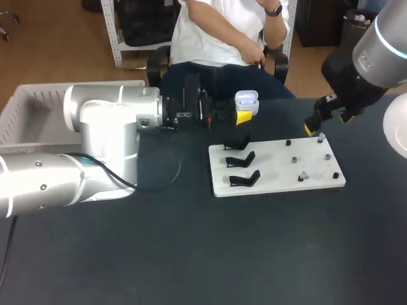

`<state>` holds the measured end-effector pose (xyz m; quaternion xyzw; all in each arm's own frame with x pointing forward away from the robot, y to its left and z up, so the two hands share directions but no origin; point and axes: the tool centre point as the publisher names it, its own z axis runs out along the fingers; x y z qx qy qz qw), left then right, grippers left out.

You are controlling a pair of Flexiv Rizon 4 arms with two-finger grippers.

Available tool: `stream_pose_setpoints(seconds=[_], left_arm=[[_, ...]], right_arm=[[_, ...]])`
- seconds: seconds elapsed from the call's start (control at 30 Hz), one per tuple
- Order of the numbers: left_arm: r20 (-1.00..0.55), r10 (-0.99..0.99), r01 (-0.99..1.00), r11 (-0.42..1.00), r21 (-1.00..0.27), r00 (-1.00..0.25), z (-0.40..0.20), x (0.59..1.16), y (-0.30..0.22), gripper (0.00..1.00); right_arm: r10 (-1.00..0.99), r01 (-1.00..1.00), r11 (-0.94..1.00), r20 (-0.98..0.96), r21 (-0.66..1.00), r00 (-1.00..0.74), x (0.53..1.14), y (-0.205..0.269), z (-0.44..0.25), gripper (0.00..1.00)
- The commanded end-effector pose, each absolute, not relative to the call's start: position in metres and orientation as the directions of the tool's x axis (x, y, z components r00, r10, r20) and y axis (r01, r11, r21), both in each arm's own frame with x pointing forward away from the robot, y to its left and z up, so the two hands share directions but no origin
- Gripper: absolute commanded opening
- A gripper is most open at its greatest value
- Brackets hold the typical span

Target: Pick up each earbud case from the left stands, insert the matching earbuds, close the lid, and place the case in the box.

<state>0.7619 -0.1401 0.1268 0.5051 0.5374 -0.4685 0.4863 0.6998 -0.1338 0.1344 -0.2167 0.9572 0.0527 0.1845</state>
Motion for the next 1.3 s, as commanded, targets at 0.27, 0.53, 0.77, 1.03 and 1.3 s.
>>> stream_pose_setpoints(seconds=[0.27, 0.53, 0.77, 1.03, 1.3], left_arm=[[-0.996, 0.083, 0.998, 0.057, -0.016, -0.021, 0.127, 0.756, -0.150, 0.00], [-0.996, 0.083, 0.998, 0.057, -0.016, -0.021, 0.127, 0.756, -0.150, 0.00], [-0.996, 0.083, 0.998, 0.057, -0.016, -0.021, 0.127, 0.756, -0.150, 0.00], [-0.996, 0.083, 0.998, 0.057, -0.016, -0.021, 0.127, 0.756, -0.150, 0.00], [-0.996, 0.083, 0.998, 0.057, -0.016, -0.021, 0.127, 0.756, -0.150, 0.00]], right_arm=[[-0.388, -0.408, 0.912, -0.375, -0.027, -0.842, 0.694, -0.137, 0.130, 1.00], [-0.424, -0.409, 0.905, -0.278, -0.113, -0.862, 0.702, -0.146, 0.120, 1.00], [-0.461, -0.431, 0.884, -0.171, -0.183, -0.871, 0.717, -0.152, 0.108, 1.00], [-0.501, -0.486, 0.856, -0.056, -0.174, -0.863, 0.744, -0.159, 0.069, 1.00], [-0.513, -0.502, 0.852, -0.042, -0.150, -0.857, 0.759, -0.170, 0.047, 1.00]])
